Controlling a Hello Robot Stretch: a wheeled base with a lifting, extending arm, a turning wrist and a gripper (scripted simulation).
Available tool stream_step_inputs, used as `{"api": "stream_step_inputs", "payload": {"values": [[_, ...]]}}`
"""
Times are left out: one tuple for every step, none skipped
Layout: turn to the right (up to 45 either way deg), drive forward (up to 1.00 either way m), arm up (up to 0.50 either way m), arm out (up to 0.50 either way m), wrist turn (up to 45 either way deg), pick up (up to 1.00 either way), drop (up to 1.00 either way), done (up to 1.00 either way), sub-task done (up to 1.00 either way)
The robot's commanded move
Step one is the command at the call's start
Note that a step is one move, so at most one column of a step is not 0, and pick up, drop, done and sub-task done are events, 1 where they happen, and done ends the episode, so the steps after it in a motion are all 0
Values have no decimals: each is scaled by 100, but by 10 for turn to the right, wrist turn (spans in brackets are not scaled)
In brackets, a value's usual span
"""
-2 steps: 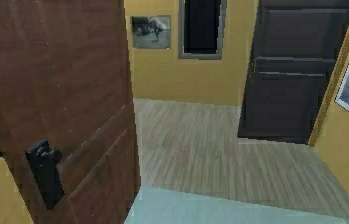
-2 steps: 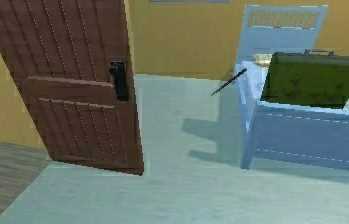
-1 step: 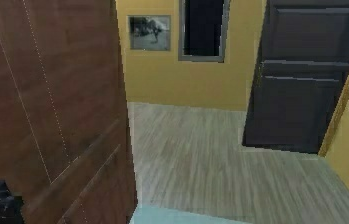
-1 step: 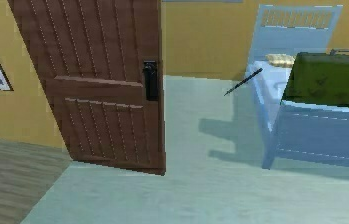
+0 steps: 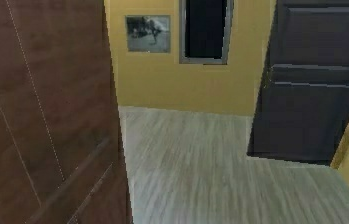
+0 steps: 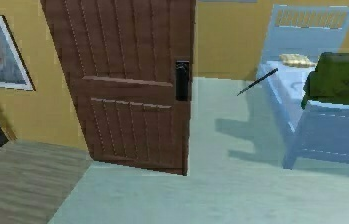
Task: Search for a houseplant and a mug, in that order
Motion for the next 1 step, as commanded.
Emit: {"api": "stream_step_inputs", "payload": {"values": [[120,0,0,0,0,0,0,0,0]]}}
